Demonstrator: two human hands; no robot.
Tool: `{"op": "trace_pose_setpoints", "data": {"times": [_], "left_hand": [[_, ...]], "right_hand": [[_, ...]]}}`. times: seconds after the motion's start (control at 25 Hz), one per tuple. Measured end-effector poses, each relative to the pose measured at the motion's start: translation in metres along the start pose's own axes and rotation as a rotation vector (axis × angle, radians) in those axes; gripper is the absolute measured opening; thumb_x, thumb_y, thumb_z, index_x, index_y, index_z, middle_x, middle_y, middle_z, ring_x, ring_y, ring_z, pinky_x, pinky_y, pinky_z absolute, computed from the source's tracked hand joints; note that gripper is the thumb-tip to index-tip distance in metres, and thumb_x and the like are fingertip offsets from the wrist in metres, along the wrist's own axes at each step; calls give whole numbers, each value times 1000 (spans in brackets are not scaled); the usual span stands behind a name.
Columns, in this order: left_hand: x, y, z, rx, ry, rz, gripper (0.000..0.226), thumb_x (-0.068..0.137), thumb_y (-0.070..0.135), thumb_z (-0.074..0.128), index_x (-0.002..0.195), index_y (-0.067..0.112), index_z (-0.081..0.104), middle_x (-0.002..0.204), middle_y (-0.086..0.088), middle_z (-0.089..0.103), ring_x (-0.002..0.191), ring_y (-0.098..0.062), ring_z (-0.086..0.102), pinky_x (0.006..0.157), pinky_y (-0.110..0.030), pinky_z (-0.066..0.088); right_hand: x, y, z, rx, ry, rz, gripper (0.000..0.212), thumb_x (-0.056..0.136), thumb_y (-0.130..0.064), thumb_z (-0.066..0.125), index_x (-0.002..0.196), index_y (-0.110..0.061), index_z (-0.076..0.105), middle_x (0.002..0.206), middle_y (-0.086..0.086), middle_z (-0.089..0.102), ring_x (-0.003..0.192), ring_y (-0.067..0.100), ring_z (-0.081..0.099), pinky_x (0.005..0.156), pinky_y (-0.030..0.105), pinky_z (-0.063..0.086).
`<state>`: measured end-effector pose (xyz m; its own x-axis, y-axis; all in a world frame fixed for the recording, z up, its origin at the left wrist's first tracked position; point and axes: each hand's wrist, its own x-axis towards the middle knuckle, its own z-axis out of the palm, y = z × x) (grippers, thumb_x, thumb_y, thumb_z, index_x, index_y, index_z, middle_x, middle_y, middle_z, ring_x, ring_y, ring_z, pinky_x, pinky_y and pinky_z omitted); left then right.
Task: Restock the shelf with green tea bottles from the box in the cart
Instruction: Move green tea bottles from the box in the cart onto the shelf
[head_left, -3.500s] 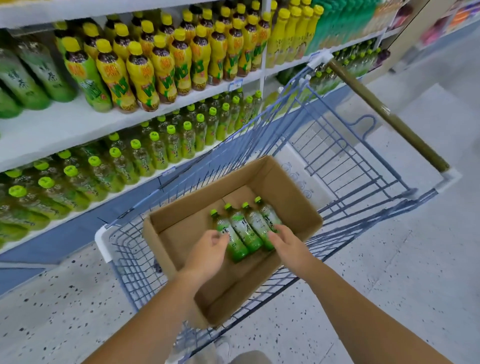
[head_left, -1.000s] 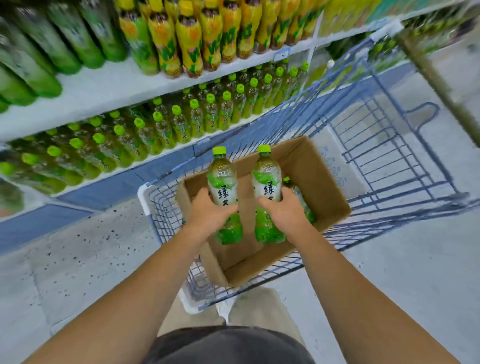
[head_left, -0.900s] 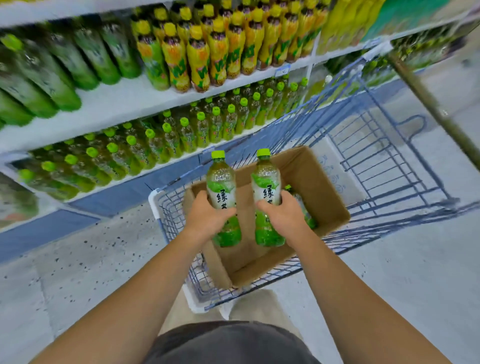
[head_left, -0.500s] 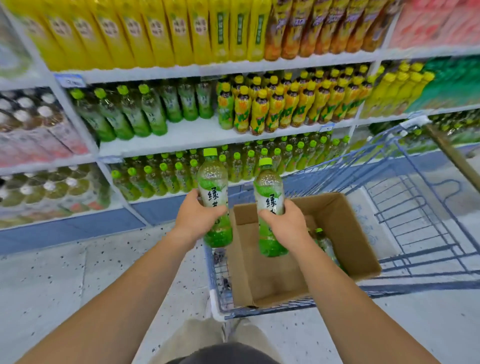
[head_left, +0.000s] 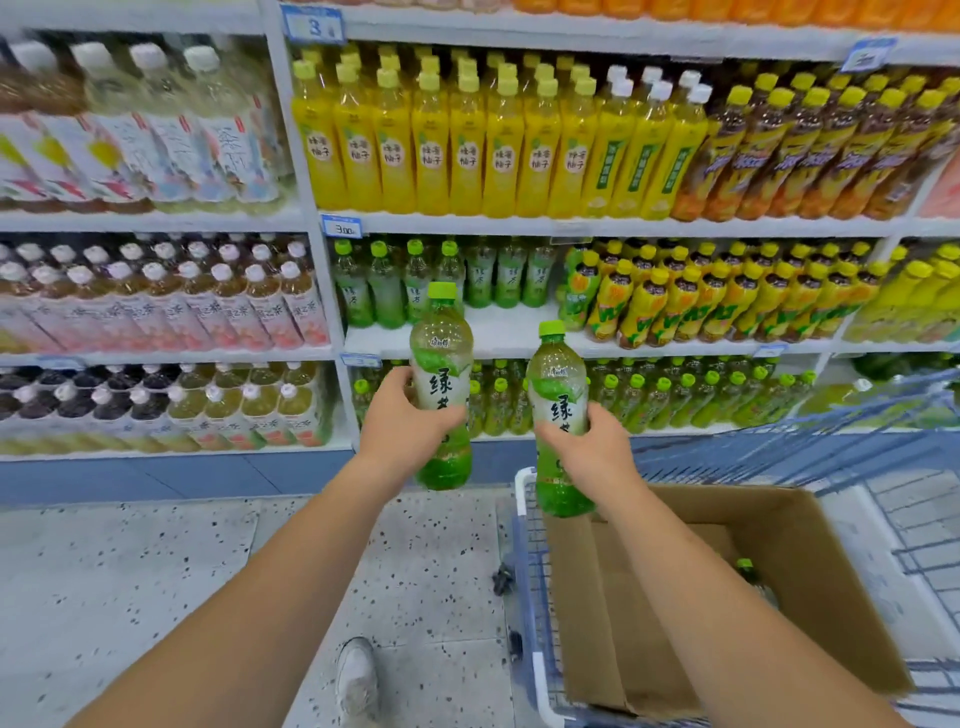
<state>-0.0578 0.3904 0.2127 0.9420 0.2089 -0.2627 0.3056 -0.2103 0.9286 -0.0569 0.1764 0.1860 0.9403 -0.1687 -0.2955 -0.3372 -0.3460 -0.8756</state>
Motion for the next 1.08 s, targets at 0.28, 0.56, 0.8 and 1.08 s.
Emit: {"op": "trace_pose_setpoints", "data": {"times": [0.28,0.56,0.8,1.08], "left_hand": [[109,-12,-71,104,-95,82,47,75,21,81,115,24,56,102,8,66,88,-8,64,69,-27,52],[219,-42,-52,173,-163,134,45,74,20,82,111,26,58,99,10,63,84,-13,66,67,-30,54],[300,-74,12,235,-221,270,37,75,20,84,103,21,61,92,9,66,75,-2,61,56,-14,44],[373,-119,76,202,-69,439,27,74,19,81,95,21,63,85,6,70,76,-12,68,66,-34,58]], "right_hand": [[65,-39,97,6,135,60,29,83,-23,76,107,-19,61,90,-6,66,76,5,61,53,20,41],[147,-21,139,-22,186,105,29,82,-28,78,105,-23,61,91,-11,65,80,1,60,57,19,43],[243,23,136,-105,220,14,27,79,-31,78,99,-19,65,87,-6,69,72,5,63,51,21,44],[344,68,140,-164,283,-204,24,78,-40,78,84,-27,59,85,-6,67,78,11,64,60,30,47]]}}
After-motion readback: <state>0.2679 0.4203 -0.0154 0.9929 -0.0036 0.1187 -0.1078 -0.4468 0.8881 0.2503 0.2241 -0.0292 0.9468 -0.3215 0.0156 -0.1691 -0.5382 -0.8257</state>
